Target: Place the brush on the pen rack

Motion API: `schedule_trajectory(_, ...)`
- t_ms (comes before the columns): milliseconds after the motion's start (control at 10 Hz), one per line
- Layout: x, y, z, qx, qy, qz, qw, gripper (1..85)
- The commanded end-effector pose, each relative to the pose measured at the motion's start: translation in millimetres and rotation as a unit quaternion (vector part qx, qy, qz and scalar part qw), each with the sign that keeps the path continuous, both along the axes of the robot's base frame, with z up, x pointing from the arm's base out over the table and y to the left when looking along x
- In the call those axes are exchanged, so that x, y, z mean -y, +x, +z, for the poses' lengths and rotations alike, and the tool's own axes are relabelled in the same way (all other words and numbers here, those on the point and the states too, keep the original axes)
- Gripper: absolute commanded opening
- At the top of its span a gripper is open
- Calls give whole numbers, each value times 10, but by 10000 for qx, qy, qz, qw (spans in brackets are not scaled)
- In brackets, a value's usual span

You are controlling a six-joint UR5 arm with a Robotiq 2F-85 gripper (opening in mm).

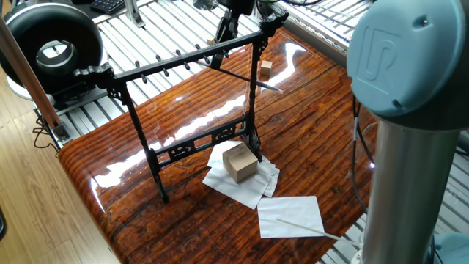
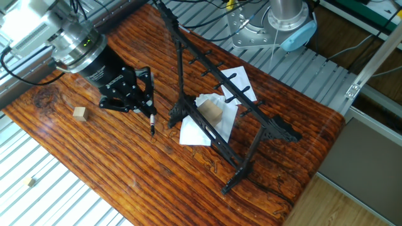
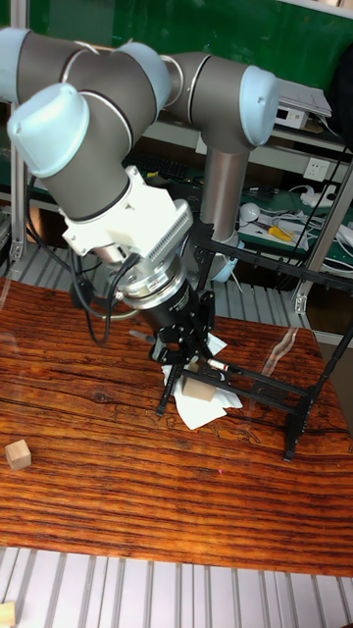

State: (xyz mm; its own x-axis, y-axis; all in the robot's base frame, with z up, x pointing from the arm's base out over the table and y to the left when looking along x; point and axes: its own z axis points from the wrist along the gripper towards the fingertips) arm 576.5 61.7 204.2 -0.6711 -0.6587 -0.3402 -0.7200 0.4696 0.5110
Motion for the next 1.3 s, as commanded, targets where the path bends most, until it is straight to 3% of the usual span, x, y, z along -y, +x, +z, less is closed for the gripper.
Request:
schedule_trajectory(0,-104,-102,114,-1,143,-47,9999,10)
schedule_trajectory(200,-113,-95,108,33,143,-15,9999,10)
schedule_trajectory(300,-132,-90,118,161,209,153,9995,10)
schedule_trajectory(400,-118,-112,113,401,244,548,9974,10)
schedule_trajectory(500,-51,-139,74,676,137,1017,9924,10)
schedule_trajectory(700,8,-110,43,996,22,1387,9853,10)
schedule_trajectory(800,104,-105,-20,1062,-170,1541,9822,10)
schedule_trajectory(1200,271,-141,-104,938,-503,1609,9812,10)
